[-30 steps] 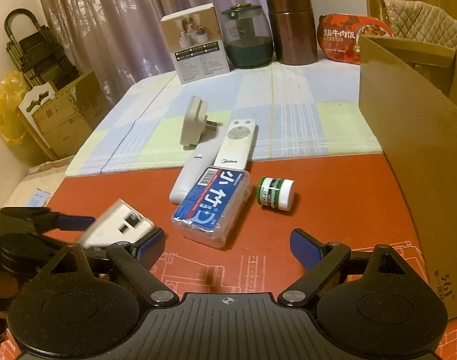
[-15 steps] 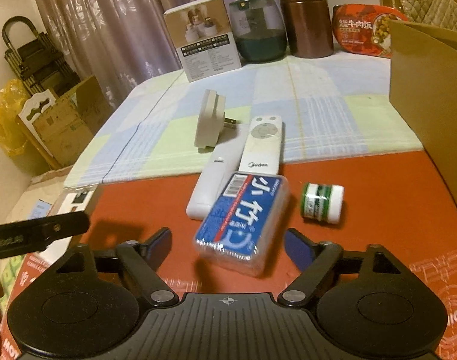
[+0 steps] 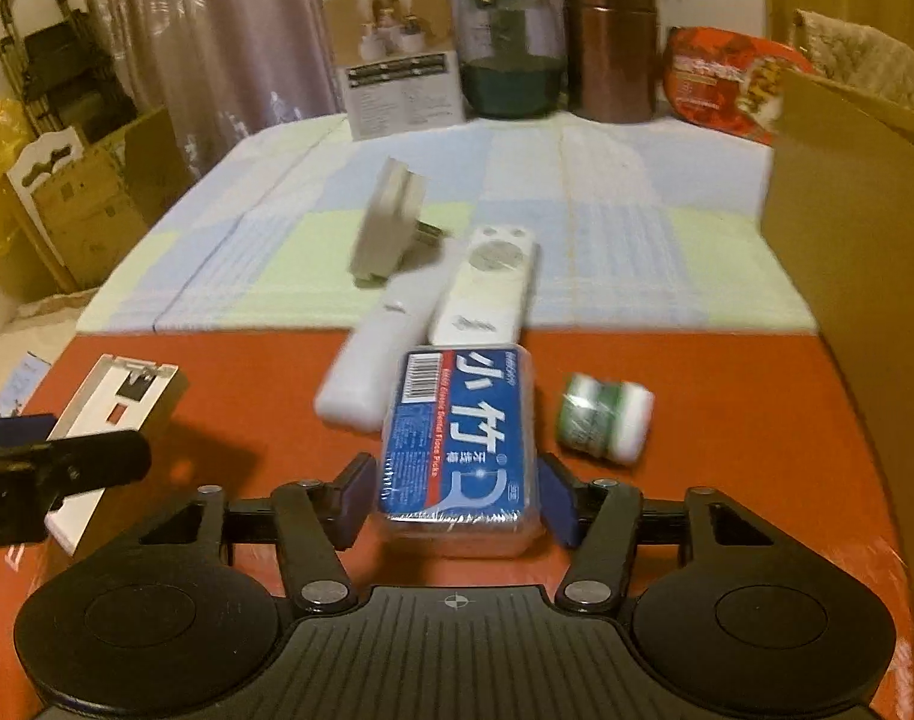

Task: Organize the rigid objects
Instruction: 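Grasp the white square panel with the left tool while the right tool grasps the blue toothpick box, then carry the white panel and blue toothpick box with both tools over the cardboard box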

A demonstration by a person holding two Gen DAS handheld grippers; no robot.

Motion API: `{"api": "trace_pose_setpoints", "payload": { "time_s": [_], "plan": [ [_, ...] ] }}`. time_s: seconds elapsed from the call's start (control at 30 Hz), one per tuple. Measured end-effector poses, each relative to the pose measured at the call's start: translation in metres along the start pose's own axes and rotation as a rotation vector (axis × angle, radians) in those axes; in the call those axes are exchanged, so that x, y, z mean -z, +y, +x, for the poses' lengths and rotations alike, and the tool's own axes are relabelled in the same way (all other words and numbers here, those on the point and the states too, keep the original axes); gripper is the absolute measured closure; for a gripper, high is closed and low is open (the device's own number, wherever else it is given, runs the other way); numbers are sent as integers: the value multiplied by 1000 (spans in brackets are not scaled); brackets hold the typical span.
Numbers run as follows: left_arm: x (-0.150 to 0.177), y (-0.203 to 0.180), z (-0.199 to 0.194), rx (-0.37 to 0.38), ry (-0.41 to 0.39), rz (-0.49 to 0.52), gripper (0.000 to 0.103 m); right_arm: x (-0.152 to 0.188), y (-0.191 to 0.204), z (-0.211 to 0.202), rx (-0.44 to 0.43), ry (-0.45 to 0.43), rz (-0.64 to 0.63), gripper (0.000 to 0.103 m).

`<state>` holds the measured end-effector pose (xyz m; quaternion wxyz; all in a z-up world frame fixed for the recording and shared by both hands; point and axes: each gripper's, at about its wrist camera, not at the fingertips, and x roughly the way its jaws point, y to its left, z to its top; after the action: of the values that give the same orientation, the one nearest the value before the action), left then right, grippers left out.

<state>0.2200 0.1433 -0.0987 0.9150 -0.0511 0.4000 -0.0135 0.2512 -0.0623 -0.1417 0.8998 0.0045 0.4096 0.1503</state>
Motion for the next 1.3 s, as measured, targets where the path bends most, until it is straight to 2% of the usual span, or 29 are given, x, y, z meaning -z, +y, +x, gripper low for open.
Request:
{"api": "trace_pose_setpoints", "payload": {
  "time_s": [0.13, 0.23, 0.53, 0.8, 1.0, 1.3],
  "plan": [
    [1, -5, -1, 4, 5, 6, 19, 16, -8, -17, 35, 4, -15, 49],
    [3, -8, -1, 6, 8, 4, 19, 18, -6, -14, 49, 12, -41, 48],
    [5, -12, 0, 16, 11, 13, 19, 14, -7, -1, 41, -10, -56, 47],
    [0, -14, -9, 3, -11, 23, 19, 11, -1, -17, 14, -16, -78, 49],
    [-4, -32, -33, -15, -51, 47, 19, 2, -1, -53, -19, -65, -75, 49],
    [-8, -75, -91, -7, -125, 35, 19, -12, -34, -127, -15, -140, -1, 49]
  ]
}}
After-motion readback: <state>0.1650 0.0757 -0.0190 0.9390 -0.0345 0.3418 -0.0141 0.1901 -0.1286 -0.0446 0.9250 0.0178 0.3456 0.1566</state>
